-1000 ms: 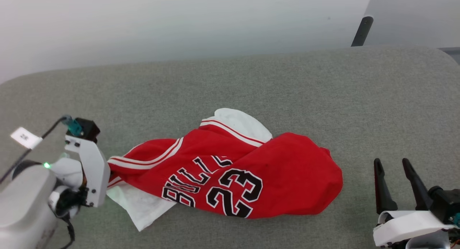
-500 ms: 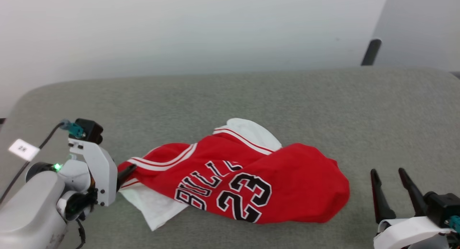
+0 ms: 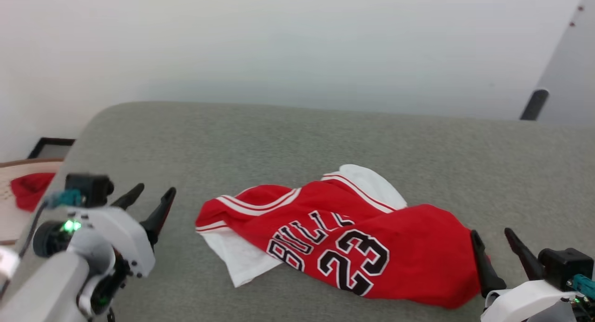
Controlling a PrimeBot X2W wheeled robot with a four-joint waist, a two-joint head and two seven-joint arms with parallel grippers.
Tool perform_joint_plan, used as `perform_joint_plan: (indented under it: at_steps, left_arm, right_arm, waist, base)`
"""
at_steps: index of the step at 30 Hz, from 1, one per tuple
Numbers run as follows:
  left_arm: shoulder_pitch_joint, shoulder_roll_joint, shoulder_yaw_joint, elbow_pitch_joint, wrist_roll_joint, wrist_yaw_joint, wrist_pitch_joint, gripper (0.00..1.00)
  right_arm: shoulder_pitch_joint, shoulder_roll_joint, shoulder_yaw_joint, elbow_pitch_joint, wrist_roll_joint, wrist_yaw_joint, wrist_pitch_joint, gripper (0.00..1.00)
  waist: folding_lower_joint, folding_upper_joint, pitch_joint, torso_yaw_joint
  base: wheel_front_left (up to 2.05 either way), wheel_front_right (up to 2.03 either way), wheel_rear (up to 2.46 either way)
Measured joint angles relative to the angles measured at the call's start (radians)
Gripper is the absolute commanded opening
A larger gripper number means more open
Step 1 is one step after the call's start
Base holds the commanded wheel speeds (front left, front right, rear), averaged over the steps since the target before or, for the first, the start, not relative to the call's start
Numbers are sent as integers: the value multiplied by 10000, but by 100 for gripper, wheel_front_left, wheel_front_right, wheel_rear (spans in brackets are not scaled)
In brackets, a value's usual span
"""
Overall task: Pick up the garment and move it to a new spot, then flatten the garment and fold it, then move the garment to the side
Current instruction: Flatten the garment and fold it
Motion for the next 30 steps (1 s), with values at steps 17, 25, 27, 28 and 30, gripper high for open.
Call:
perform_joint_plan:
  at_steps: [17, 25, 27, 28, 30]
  left_arm:
    - [2364, -328, 1055, -1417, 385, 1181, -2895, 100]
    - [3228, -1229, 2163, -2240, 980, 1310, -3022, 100]
    - [3366, -1624, 2537, -2504, 1298, 1252, -3030, 100]
    - [3458, -1804, 2652, -2558, 1463, 1177, -3030, 100]
    - [3629, -2151, 2846, -2677, 1835, 1089, -3028, 100]
  right_arm:
    - [-330, -385, 69, -119, 370, 0, 966, 100]
    - [-1090, -1080, 132, 0, 803, 2, 2307, 100]
    - [-1354, -1304, 194, 46, 1060, 0, 2832, 100]
    - [-1471, -1390, 209, 69, 1179, 2, 3080, 100]
    - [-1727, -1638, 255, 140, 1344, 2, 3576, 100]
  waist:
    - [0, 0, -223, 1185]
    - [0, 0, 148, 1566]
    - [0, 0, 321, 1662]
    - [0, 0, 409, 1716]
    - [0, 0, 589, 1842]
  base:
    - [0, 0, 0]
    - [0, 0, 0]
    - [0, 0, 0]
    - [0, 0, 0]
    - [0, 0, 0]
